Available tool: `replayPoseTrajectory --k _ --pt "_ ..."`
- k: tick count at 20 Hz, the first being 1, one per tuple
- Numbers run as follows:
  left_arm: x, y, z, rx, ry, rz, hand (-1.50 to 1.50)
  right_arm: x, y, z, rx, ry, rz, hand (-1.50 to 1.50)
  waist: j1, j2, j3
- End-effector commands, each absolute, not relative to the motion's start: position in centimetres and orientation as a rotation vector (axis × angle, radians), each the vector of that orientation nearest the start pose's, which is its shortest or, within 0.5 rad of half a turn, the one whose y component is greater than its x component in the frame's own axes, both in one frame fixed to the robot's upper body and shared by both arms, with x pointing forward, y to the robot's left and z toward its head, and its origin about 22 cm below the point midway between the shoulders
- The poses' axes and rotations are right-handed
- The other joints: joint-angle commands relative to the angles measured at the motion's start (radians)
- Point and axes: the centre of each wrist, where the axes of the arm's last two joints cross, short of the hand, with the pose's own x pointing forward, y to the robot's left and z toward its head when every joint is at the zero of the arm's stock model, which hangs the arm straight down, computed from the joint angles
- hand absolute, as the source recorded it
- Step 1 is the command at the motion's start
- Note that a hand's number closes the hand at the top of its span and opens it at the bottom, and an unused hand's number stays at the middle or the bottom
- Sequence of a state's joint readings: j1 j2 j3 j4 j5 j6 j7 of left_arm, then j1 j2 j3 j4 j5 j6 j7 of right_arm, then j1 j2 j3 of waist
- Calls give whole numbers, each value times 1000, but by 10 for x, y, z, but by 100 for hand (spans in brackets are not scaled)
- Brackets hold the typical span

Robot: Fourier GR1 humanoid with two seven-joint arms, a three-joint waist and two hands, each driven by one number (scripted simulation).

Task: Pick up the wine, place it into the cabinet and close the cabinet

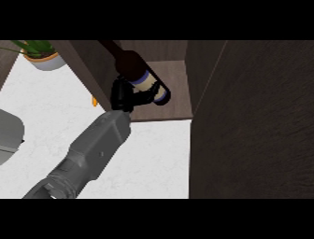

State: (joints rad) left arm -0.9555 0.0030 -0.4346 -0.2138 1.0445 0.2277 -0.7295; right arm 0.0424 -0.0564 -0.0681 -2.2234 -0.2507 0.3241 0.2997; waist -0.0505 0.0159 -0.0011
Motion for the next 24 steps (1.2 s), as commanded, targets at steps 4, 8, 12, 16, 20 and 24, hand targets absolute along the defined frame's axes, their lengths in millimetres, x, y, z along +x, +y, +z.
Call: replayPoseTrajectory --k 4,8,12,16,20,24 --pt "395 117 -30 -76 -1727 379 150 173 -252 137 259 -1900 276 -150 2 -2 0" --pt "393 118 -34 -82 -1772 348 -150 176 -245 136 271 -1888 276 -150 21 -7 0" --pt "395 122 -30 -101 -1846 337 -150 174 -242 154 246 -1897 256 -150 33 -12 0" --pt "387 130 -40 -138 -1872 309 -150 178 -256 151 250 -1908 245 -150 43 -15 1" --pt "377 124 -45 -120 -1862 288 -150 182 -259 142 221 -1894 254 -150 62 -22 2" --pt "379 131 -31 -152 -1856 217 -150 171 -250 151 215 -1899 252 -150 76 -29 2"
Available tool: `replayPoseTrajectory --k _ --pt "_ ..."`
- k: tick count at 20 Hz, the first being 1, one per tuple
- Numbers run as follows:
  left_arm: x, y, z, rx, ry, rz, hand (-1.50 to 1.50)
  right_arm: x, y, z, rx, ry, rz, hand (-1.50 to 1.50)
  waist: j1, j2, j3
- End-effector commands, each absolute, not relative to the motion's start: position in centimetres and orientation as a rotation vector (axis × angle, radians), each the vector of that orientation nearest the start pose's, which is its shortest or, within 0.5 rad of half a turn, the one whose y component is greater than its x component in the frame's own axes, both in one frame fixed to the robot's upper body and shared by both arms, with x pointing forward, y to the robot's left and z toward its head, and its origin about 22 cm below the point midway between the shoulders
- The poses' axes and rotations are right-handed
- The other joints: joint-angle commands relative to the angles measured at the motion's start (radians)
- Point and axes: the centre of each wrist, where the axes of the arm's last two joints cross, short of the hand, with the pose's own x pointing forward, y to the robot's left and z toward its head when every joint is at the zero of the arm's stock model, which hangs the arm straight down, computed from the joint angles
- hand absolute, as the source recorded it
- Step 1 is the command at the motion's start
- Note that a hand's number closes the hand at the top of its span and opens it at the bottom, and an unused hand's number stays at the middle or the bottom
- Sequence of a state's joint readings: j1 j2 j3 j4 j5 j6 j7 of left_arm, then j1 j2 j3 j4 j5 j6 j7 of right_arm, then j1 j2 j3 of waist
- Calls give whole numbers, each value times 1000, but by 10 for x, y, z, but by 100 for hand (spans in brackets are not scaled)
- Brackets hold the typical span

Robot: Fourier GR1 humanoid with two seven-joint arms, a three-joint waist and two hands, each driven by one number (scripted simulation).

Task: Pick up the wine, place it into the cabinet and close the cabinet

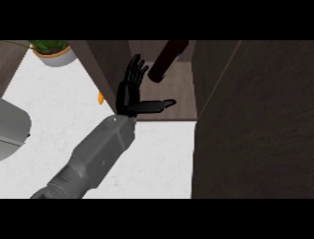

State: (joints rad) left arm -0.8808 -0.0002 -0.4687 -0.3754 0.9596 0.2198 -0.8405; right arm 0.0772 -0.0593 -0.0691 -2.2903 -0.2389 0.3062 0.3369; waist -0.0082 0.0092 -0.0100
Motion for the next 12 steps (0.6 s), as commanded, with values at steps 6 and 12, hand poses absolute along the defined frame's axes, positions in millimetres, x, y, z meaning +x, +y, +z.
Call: replayPoseTrajectory --k 6,12 --pt "342 110 -20 -303 -1855 124 -150 172 -251 148 201 -1878 252 -150 39 -22 11" --pt "289 111 10 -411 -1845 75 -150 173 -249 159 240 -1888 257 -150 38 -20 11"
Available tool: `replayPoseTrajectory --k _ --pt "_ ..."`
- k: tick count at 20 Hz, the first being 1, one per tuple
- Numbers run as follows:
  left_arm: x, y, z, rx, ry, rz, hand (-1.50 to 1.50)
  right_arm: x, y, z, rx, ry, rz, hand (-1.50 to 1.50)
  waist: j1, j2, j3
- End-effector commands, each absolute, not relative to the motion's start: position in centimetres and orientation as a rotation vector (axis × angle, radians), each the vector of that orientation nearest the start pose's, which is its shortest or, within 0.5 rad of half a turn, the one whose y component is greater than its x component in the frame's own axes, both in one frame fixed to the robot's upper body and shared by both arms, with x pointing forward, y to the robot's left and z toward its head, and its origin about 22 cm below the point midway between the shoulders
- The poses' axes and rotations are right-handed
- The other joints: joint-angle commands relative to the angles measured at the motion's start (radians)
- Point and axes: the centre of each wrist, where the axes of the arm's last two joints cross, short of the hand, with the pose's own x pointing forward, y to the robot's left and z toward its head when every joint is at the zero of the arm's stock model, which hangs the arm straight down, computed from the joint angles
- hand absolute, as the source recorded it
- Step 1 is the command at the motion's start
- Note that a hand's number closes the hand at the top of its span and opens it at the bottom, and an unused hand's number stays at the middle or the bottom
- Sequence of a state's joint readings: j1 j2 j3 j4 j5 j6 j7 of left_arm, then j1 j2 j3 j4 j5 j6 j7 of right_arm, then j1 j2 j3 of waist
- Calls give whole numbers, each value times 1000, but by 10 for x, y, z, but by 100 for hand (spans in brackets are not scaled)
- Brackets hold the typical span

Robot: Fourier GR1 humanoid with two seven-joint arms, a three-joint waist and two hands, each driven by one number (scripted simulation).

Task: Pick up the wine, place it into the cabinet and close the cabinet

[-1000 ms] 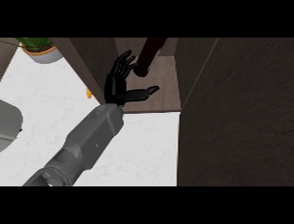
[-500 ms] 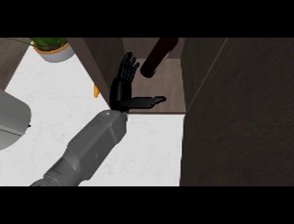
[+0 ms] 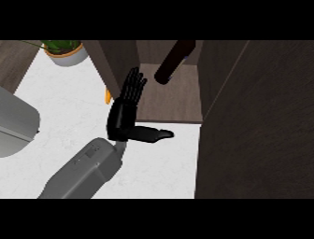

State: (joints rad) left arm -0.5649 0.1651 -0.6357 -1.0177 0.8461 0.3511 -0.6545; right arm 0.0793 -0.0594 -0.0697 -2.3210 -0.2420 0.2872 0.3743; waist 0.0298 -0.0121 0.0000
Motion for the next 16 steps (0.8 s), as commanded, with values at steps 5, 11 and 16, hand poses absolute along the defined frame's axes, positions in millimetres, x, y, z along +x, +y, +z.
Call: replayPoseTrajectory --k 5,11,16 --pt "249 136 51 -411 -1857 90 -150 167 -242 164 226 -1899 258 -150 -8 3 1" --pt "210 146 75 -412 -1867 135 -150 176 -251 152 233 -1888 332 150 -23 9 1" --pt "190 179 63 -336 -1874 138 -150 166 -250 172 233 -1821 616 150 -20 8 0"
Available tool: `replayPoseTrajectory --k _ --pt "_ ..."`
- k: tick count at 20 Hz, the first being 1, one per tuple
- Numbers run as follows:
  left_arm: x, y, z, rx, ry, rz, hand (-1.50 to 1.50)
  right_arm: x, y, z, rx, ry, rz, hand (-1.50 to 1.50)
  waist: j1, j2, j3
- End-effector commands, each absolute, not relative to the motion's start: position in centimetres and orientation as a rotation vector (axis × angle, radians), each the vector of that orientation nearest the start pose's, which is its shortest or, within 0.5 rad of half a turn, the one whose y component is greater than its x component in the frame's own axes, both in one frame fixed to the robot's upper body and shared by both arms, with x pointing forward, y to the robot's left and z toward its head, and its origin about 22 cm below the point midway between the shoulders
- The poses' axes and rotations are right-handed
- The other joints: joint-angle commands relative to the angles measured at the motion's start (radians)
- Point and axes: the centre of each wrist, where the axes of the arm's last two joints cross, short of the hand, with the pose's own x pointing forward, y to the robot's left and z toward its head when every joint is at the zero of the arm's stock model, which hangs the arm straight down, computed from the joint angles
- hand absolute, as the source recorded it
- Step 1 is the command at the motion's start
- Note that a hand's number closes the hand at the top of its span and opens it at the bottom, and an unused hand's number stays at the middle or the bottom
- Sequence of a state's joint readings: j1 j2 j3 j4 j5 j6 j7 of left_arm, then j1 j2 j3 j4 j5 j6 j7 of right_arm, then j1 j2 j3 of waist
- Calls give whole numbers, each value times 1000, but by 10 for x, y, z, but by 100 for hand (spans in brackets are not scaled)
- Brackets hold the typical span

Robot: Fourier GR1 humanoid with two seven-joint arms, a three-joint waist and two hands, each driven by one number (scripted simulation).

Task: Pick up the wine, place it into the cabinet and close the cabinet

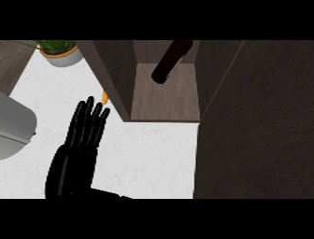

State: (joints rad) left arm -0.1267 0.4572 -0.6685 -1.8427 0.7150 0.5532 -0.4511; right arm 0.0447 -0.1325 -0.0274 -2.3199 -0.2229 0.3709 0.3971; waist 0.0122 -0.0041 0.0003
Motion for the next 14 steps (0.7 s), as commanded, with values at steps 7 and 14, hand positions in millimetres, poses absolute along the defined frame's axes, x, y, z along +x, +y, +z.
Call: replayPoseTrajectory --k 7,14 --pt "150 216 81 -233 -1903 166 -150 157 -230 168 436 -1700 759 150 4 1 0" --pt "119 253 83 -195 -1924 228 -150 123 -203 176 598 -1664 742 150 8 -3 -2"
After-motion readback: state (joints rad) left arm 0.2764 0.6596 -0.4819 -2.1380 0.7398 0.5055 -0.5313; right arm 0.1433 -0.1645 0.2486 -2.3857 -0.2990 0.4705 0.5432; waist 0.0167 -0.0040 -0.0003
